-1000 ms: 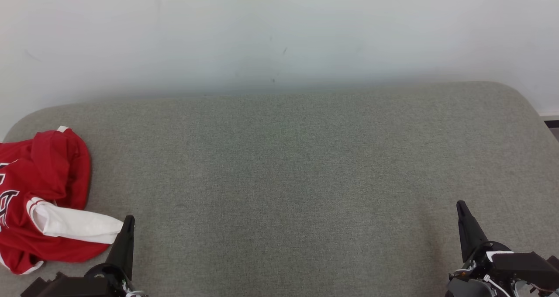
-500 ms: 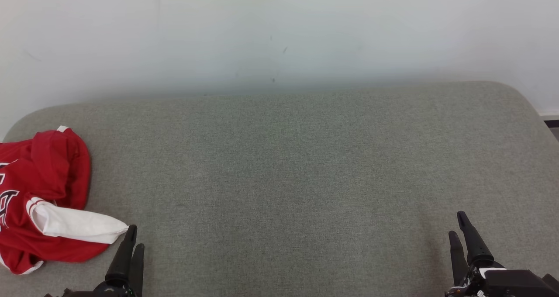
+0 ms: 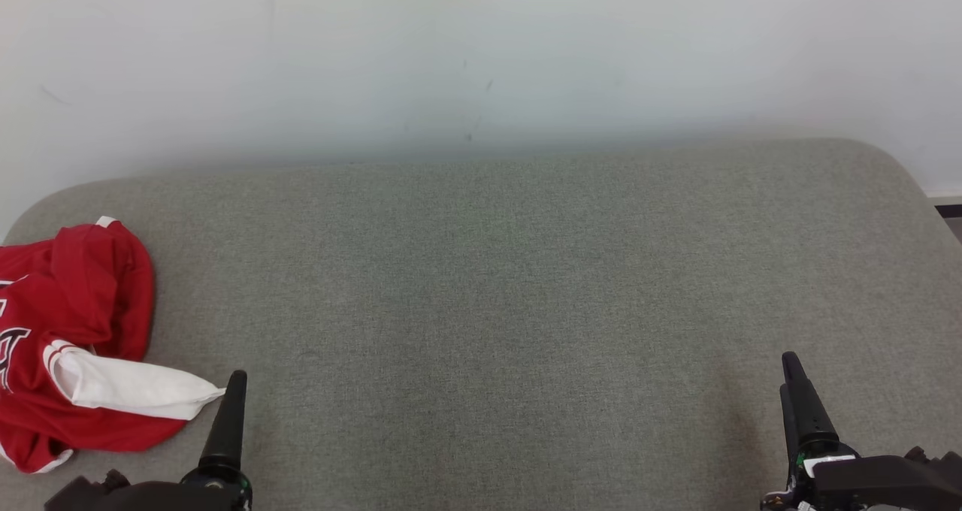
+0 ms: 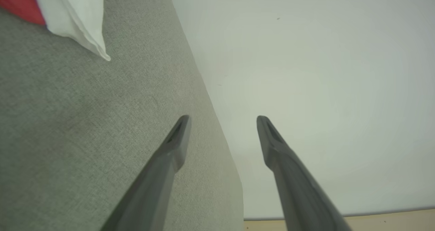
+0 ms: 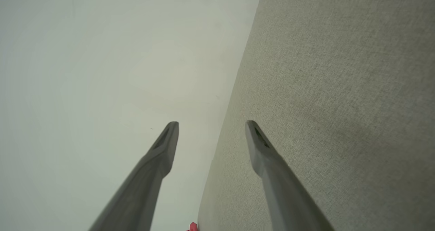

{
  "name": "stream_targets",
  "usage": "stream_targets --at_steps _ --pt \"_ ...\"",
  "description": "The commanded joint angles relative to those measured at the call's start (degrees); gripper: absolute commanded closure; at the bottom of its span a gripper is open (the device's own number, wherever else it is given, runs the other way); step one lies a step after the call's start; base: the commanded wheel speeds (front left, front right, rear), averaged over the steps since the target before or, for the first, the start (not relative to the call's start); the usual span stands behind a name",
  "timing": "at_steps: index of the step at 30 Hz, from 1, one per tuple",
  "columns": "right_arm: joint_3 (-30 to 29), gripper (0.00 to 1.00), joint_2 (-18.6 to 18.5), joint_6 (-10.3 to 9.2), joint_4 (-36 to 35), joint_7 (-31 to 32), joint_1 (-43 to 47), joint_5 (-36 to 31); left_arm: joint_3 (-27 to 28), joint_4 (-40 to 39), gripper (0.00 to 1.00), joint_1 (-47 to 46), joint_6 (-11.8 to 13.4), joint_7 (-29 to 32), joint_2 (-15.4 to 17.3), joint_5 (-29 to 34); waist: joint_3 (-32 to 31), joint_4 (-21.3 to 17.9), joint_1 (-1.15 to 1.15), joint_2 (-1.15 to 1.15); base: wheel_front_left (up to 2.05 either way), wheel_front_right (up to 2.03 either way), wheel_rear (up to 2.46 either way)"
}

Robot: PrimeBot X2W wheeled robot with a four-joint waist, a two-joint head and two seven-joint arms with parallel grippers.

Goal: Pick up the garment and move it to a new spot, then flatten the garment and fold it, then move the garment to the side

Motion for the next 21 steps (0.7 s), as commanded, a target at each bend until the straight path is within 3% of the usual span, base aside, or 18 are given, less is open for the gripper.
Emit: stream_targets --at_steps 1,21 --pt "0.5 0.00 -0.4 -0.02 -1.7 -0.9 -0.3 -3.2 -0.4 -1.9 0.00 -1.1 0.5 -0.9 0.3 3.4 0.0 0.0 0.00 0.00 0.00 0.00 0.00" --pt "3.6 0.00 -1.2 -0.04 -4.8 -5.1 0.8 -23.1 -3.3 -4.5 0.00 0.0 3.8 -5.1 0.6 26.9 0.1 0.0 0.00 0.00 0.00 0.00 0.00"
